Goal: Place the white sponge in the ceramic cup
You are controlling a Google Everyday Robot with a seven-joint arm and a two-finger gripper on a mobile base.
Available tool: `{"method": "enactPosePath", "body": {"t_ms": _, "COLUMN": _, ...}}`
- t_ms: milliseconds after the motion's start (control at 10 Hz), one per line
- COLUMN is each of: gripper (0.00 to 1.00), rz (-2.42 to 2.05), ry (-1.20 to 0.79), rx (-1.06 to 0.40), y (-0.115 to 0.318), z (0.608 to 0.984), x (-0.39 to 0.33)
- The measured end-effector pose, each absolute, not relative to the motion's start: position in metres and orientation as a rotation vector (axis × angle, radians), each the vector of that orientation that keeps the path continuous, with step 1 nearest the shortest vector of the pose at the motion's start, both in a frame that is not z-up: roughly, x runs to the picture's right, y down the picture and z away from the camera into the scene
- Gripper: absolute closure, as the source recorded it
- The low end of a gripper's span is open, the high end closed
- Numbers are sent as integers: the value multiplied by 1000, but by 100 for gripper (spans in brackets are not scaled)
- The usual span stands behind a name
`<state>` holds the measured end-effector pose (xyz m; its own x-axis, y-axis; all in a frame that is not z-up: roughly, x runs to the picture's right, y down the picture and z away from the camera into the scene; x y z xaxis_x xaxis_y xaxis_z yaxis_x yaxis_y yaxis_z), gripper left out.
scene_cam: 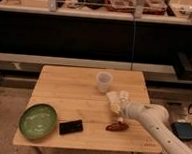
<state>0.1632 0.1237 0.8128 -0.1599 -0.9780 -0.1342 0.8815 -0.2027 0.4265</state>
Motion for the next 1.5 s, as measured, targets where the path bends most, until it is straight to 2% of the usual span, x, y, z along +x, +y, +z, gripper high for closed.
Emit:
{"method": "enactPosePath", "body": {"t_ms": 400, "gripper": 76, "rz": -1722, "ry": -264, "rx": 436, "y": 82, "z": 812, "x": 193}}
{"method": "enactPosePath", "body": {"t_ms": 1000, "gripper": 76, "rz": -1813, "ry": -243, "rx": 455, "y": -32, "z": 820, "x": 155}}
{"method": "enactPosePath", "body": {"t_ms": 1400, "gripper": 76, "rz": -1919, "ry": -285, "rx": 454, "y": -48, "z": 828, "x": 99}}
{"method": "enactPosePath", "body": {"t_ms": 1500, "gripper": 72, "rz": -1948, "ry": -294, "rx": 442, "y": -48, "z": 832, "x": 89}}
